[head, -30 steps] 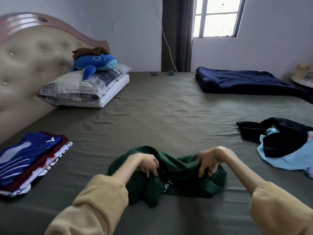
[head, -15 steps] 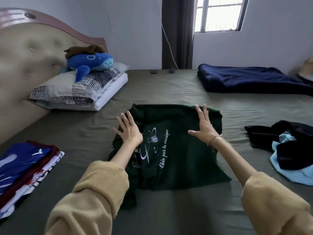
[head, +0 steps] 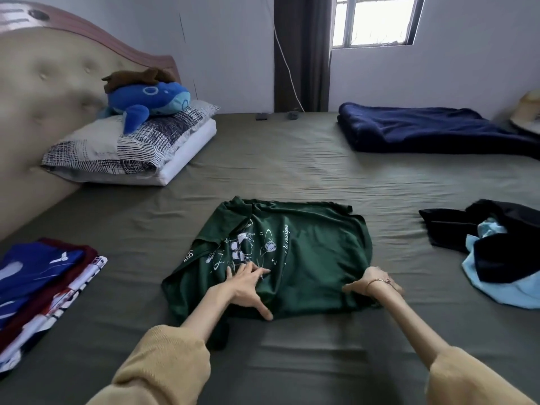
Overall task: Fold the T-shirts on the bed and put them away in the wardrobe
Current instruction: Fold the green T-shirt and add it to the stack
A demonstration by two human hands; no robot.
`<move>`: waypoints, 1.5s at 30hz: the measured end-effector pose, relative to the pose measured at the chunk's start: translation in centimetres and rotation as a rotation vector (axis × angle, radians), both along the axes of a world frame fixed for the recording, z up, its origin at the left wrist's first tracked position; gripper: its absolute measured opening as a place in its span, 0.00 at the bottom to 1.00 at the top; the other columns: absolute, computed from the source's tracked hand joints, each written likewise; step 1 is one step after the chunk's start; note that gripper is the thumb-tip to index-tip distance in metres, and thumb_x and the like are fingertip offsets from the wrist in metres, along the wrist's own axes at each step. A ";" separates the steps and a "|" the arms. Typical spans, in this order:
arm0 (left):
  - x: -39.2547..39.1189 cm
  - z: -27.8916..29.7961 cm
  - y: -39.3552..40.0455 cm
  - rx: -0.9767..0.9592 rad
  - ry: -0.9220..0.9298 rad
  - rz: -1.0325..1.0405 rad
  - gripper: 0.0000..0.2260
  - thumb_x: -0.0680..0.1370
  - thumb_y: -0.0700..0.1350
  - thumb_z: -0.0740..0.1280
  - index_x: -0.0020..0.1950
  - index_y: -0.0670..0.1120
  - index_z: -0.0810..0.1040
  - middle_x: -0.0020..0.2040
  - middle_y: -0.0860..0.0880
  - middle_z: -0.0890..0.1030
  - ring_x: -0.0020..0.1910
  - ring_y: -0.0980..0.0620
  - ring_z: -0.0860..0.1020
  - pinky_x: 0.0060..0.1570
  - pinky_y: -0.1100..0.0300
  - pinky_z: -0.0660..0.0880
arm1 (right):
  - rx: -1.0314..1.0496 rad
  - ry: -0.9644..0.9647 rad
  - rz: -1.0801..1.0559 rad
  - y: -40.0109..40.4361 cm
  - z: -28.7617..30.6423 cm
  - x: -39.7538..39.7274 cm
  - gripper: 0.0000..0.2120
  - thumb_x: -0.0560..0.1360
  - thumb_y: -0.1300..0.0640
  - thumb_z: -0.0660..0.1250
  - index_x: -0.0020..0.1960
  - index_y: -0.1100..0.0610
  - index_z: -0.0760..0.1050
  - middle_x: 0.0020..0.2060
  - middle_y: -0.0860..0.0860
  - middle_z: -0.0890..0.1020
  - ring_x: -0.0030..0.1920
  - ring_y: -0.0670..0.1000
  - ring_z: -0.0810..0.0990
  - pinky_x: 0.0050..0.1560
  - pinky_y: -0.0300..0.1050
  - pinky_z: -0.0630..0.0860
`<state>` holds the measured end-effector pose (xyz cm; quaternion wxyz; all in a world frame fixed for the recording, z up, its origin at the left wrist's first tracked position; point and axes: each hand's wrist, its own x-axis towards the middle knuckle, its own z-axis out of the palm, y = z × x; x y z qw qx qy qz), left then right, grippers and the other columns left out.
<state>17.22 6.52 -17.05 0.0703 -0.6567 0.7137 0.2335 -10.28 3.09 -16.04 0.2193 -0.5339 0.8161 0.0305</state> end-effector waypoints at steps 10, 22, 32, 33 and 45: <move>0.2 1.4 1.7 -0.327 0.231 0.325 0.07 0.77 0.36 0.54 0.49 0.39 0.70 0.54 0.35 0.78 0.53 0.38 0.75 0.50 0.52 0.70 | -0.293 -1.089 -0.173 1.4 1.9 0.4 0.07 0.74 0.65 0.67 0.47 0.60 0.68 0.35 0.57 0.74 0.22 0.47 0.74 0.20 0.36 0.71; 0.0 2.7 3.8 -0.458 -0.306 0.179 0.25 0.73 0.33 0.65 0.67 0.40 0.60 0.63 0.44 0.70 0.64 0.46 0.68 0.56 0.54 0.72 | -0.418 -1.635 -0.496 2.5 4.4 -0.3 0.08 0.73 0.73 0.63 0.37 0.64 0.72 0.21 0.51 0.79 0.26 0.46 0.80 0.26 0.37 0.78; 2.4 4.5 4.8 -0.644 -0.128 0.536 0.13 0.75 0.33 0.62 0.57 0.45 0.74 0.58 0.47 0.75 0.59 0.47 0.74 0.51 0.55 0.73 | -0.489 -0.484 -0.075 3.8 3.9 -1.4 0.16 0.70 0.65 0.70 0.58 0.63 0.77 0.51 0.59 0.83 0.52 0.56 0.81 0.44 0.43 0.75; 2.6 4.7 4.8 -0.639 -0.031 0.569 0.13 0.75 0.32 0.61 0.54 0.45 0.76 0.56 0.46 0.78 0.56 0.46 0.76 0.50 0.54 0.74 | -0.474 -0.367 -0.043 4.2 4.1 -1.1 0.17 0.72 0.63 0.68 0.60 0.60 0.76 0.53 0.58 0.82 0.55 0.56 0.80 0.48 0.44 0.75; 2.6 5.1 7.6 -0.185 0.242 0.326 0.23 0.72 0.50 0.72 0.61 0.42 0.67 0.56 0.48 0.75 0.59 0.47 0.74 0.53 0.58 0.70 | -0.643 -0.752 0.045 6.1 5.1 0.3 0.10 0.75 0.62 0.68 0.48 0.58 0.65 0.43 0.55 0.77 0.19 0.41 0.76 0.21 0.33 0.70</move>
